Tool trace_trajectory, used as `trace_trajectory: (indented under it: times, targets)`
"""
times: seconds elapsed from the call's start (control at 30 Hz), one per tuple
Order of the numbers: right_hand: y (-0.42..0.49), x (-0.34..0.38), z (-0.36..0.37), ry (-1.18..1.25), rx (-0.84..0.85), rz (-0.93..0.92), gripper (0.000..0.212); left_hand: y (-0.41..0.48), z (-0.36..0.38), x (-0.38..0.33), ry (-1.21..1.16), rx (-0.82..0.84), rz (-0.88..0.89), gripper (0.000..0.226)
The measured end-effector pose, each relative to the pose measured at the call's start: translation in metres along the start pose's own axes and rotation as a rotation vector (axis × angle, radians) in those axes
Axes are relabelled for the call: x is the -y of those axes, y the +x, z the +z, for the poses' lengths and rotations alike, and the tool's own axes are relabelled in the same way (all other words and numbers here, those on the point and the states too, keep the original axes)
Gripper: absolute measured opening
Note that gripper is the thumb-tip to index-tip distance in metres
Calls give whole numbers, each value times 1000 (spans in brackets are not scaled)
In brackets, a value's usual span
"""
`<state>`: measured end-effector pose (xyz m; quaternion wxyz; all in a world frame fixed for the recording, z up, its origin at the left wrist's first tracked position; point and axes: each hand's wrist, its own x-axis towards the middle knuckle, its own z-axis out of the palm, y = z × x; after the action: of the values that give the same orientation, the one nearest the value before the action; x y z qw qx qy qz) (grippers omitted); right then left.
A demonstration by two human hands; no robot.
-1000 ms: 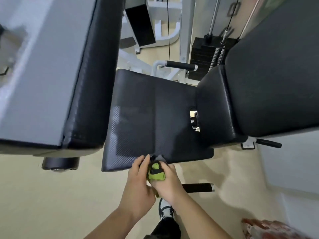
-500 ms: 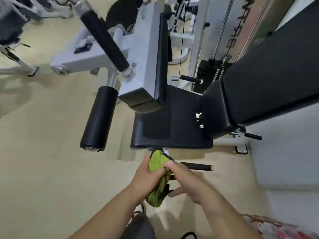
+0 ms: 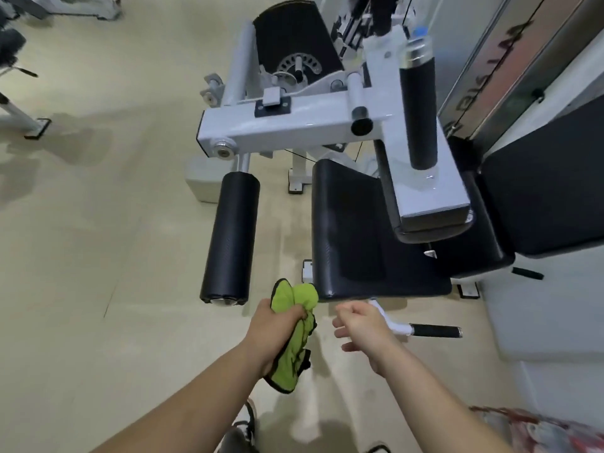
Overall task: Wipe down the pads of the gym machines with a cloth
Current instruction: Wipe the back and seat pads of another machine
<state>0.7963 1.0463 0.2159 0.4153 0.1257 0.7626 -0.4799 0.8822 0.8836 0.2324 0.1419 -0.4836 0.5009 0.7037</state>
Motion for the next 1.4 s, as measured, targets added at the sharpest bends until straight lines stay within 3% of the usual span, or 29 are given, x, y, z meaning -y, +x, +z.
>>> trace_trajectory:
  times: [0.23, 0.43, 0.57, 0.63, 0.7, 0.83, 0.93, 1.03, 1.1, 1.27, 1.4]
  targets:
    - [41, 28, 22, 81, -177, 9, 14, 50, -26, -23, 198, -37, 76, 47]
    - [102, 20, 4, -42, -341, -70, 28, 113, -5, -48, 538, 7, 327, 35]
    - [135, 5, 17, -105, -408, -63, 39, 181, 10, -49, 838, 47, 825, 45]
    - [150, -1, 25, -162, -435, -79, 42, 214, 21, -41, 1158, 51, 1180, 59]
    - [159, -8, 37, -258, -476, -92, 39, 233, 29, -33, 1455, 191, 1438, 65]
    - [171, -13, 64, -378, -613, -63, 28, 287, 20, -38, 1330, 359, 1445, 69]
    - [179, -11, 72, -394, -712, 20, 28, 324, 19, -75, 1435, 507, 1615, 60]
    - [183, -3, 73, -432, -739, 55, 12, 360, 32, -138, 1474, 305, 1488, 58]
    - [187, 2, 69, -453, -745, 73, 18, 374, 43, -158, 1404, 131, 1298, 58]
    - [193, 4, 60, -340, -779, 147, 22, 341, 64, -94, 1063, 7, 1087, 60]
    - [188, 9, 58, -114, -808, 184, 30, 301, 26, -16, 1085, 330, 1324, 60]
